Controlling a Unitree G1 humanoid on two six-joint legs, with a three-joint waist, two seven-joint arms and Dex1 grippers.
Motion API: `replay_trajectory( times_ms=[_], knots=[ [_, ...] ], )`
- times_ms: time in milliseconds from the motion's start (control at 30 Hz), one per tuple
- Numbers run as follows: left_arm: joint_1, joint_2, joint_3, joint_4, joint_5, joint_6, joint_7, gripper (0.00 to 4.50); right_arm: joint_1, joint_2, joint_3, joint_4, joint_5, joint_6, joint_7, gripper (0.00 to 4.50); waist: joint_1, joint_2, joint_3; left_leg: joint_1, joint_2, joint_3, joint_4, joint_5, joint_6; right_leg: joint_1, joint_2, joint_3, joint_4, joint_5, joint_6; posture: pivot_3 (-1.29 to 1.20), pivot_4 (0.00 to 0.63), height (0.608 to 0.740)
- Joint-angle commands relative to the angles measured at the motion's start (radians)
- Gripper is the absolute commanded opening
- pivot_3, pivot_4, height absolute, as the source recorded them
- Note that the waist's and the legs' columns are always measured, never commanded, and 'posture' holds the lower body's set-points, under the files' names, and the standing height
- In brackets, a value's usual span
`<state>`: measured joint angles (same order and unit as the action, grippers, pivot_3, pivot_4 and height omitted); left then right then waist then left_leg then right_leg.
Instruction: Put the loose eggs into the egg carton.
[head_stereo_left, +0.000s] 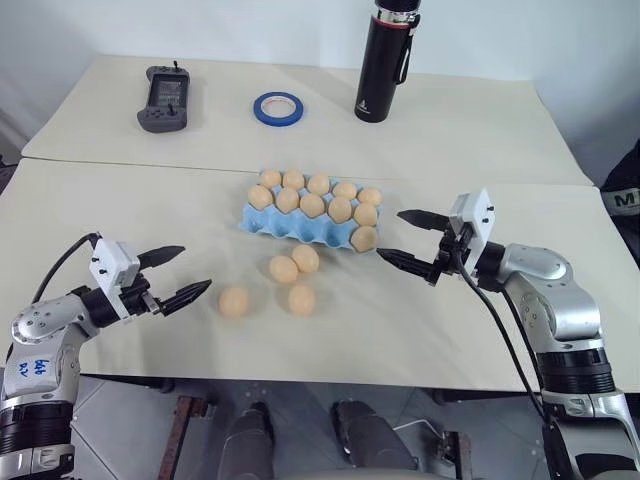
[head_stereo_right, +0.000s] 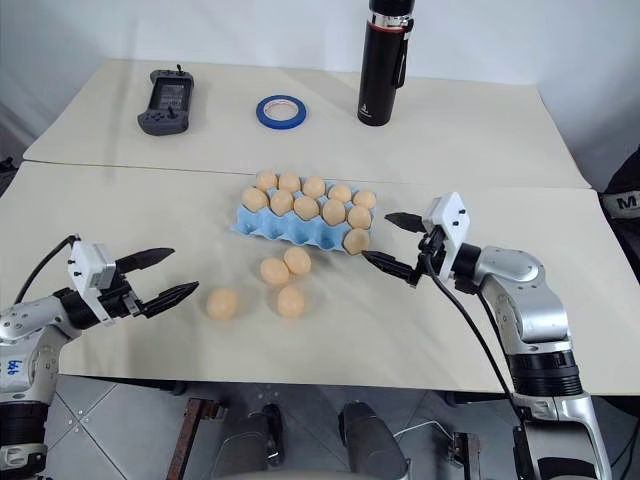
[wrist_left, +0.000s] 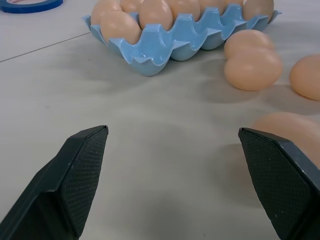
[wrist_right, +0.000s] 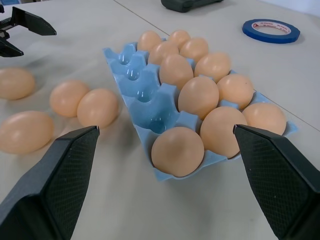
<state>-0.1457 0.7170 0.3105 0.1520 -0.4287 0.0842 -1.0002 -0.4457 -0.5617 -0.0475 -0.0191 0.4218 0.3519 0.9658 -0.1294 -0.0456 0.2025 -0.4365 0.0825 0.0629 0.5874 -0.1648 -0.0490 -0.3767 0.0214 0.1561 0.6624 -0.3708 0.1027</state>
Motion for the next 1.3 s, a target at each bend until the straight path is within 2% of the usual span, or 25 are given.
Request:
replay_trajectory(
  times_ms=[33,233,333,467,733,867,1033,1133,1300],
  knots=[
    [-0.012,0.011,0.012,-0.022,0.013,0.005,0.037,4.46,-0.005,-0.009,-0.031,-0.028,0.017,-0.003,-0.013,4.50,0.000,0.000,0.000,0.000,0.000,0.000,0.000,0.000,0.000,0.000,0.000,0.000,0.000,0.000,0.000,0.00,0.150,0.740],
    [-0.029,0.002,0.023,-0.059,0.001,0.084,0.131,4.46,-0.013,-0.006,-0.038,-0.026,0.027,0.009,-0.029,4.50,0.002,0.000,0.000,0.000,0.000,0.000,0.000,0.000,0.000,0.000,0.000,0.000,0.000,0.000,0.000,0.00,0.150,0.740],
    [-0.025,0.010,0.019,-0.088,-0.017,0.125,0.130,4.46,-0.017,-0.007,-0.042,-0.029,0.031,0.012,-0.038,4.50,0.004,0.000,0.000,0.000,0.000,0.000,0.000,0.000,0.000,0.000,0.000,0.000,0.000,0.000,0.000,0.00,0.150,0.740],
    [-0.024,0.007,0.011,-0.093,-0.017,0.089,0.083,4.46,-0.014,-0.003,-0.066,-0.051,0.049,0.032,-0.077,4.50,0.006,0.000,0.000,0.000,0.000,0.000,0.000,0.000,0.000,0.000,0.001,0.000,0.000,0.000,0.000,0.00,0.150,0.740],
    [-0.014,-0.002,0.028,-0.079,-0.047,0.022,-0.008,4.46,0.179,0.010,-0.181,-0.306,0.121,0.175,-0.280,4.50,0.022,0.000,0.000,0.000,0.000,0.000,-0.001,-0.001,-0.001,0.000,0.001,0.000,-0.001,0.000,0.000,0.00,0.150,0.740],
    [0.010,0.009,0.025,-0.098,-0.078,0.040,-0.060,4.46,0.303,-0.059,-0.140,-0.466,0.140,0.248,-0.247,4.50,0.023,0.000,0.000,-0.001,0.000,0.000,-0.001,-0.001,-0.001,0.000,0.000,0.000,-0.001,0.000,0.000,0.00,0.150,0.740],
    [0.029,0.012,0.006,-0.094,-0.102,-0.016,-0.190,4.46,0.352,-0.144,-0.106,-0.582,0.216,0.357,-0.199,4.50,0.018,0.000,0.000,0.000,0.001,0.001,-0.001,-0.001,0.000,0.000,0.000,0.001,-0.001,-0.001,-0.002,0.00,0.150,0.740],
    [0.015,0.023,-0.001,-0.075,-0.101,-0.020,-0.236,4.46,0.353,-0.178,-0.092,-0.593,0.230,0.361,-0.167,4.50,0.020,0.000,0.000,0.000,0.001,0.001,-0.001,-0.001,0.000,0.000,0.000,0.001,-0.002,-0.001,-0.003,0.00,0.150,0.740],
    [0.018,0.036,0.034,-0.063,-0.126,-0.043,-0.303,4.46,0.348,-0.165,-0.061,-0.575,0.210,0.322,-0.154,4.50,0.020,-0.001,-0.001,-0.001,0.000,0.001,-0.001,-0.001,0.001,0.000,-0.002,0.001,-0.003,-0.002,-0.003,0.00,0.150,0.740]
  ],
)
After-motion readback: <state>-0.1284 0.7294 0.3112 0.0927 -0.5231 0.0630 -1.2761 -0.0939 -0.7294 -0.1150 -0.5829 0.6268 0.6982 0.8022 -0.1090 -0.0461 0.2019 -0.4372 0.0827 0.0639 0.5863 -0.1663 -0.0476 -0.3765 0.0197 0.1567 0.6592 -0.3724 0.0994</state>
